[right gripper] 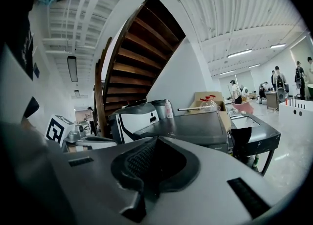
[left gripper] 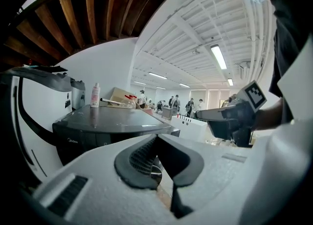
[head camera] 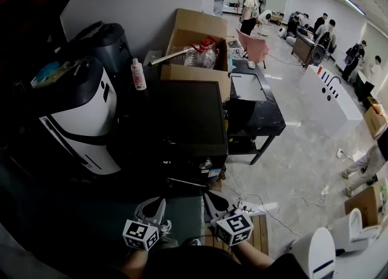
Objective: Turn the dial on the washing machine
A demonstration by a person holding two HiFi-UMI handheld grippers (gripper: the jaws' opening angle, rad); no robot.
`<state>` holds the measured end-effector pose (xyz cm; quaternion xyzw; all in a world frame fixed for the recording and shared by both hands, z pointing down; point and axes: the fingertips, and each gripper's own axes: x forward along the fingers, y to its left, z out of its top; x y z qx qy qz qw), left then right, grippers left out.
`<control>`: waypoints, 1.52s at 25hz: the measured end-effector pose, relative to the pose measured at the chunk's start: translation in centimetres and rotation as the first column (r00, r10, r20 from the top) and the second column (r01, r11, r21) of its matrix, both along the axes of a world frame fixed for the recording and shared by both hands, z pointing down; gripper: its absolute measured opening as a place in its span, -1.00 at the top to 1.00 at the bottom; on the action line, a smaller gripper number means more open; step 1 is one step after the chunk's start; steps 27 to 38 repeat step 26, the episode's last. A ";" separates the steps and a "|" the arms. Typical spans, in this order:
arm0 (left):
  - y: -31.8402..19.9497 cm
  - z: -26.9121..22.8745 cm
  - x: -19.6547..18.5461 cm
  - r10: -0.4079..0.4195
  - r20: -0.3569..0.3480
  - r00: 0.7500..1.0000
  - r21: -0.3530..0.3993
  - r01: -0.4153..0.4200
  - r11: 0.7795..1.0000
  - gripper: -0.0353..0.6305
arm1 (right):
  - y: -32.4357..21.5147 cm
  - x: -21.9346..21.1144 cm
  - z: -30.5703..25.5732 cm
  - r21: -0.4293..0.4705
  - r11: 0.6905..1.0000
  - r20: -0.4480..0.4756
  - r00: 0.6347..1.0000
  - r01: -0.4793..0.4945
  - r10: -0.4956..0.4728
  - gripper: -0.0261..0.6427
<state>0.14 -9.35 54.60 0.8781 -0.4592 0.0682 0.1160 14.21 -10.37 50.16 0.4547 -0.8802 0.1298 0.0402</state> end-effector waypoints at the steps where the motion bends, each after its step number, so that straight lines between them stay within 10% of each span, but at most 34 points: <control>1: 0.1 0.1 0.2 0.004 0.002 1.000 -0.003 -0.004 1.000 0.87 | 0.0 0.1 0.1 0.001 1.000 -0.002 1.000 -0.006 0.006 0.92; 38: -0.6 0.2 0.7 0.019 0.005 1.000 -0.020 -0.019 1.000 0.87 | -1.2 0.2 0.7 -0.012 1.000 -0.042 0.999 -0.015 0.014 0.92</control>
